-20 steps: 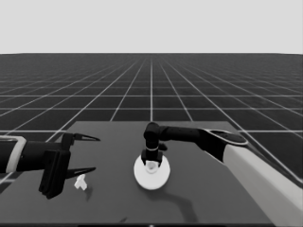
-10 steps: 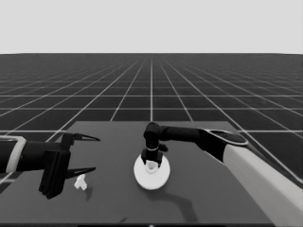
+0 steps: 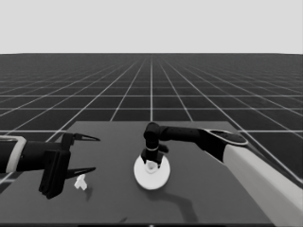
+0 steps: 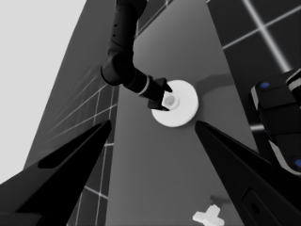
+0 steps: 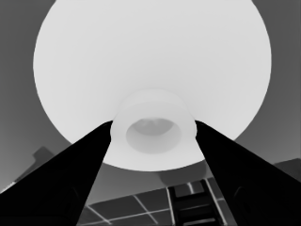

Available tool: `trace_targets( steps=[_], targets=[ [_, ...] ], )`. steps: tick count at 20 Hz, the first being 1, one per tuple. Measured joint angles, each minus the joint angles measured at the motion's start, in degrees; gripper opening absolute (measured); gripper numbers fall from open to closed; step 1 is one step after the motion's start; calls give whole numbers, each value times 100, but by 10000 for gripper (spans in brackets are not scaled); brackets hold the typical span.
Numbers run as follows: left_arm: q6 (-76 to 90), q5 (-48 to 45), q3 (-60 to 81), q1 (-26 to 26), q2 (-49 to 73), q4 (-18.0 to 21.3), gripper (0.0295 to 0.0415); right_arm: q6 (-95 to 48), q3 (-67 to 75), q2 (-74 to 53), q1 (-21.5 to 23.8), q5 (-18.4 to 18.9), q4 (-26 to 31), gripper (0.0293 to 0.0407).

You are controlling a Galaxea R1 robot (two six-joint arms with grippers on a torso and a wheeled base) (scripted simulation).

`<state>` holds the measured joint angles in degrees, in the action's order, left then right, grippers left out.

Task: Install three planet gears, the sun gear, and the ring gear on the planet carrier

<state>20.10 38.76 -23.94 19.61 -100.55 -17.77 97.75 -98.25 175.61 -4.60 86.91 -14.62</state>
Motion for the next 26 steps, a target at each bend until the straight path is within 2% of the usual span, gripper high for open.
trace_targets(
  steps=[19,20,21,26],
  targets=[
    [0,0,0,0,0,0,385,950,0,0,0,1,0,348],
    [0,0,0,0,0,0,385,980,-1,-1,-3,0,0,373],
    [0,0,0,0,0,0,385,998,-2,-1,-5,0,0,381],
    [0,0,0,0,0,0,385,1021,-2,-2,-8,1,1,385]
  ],
)
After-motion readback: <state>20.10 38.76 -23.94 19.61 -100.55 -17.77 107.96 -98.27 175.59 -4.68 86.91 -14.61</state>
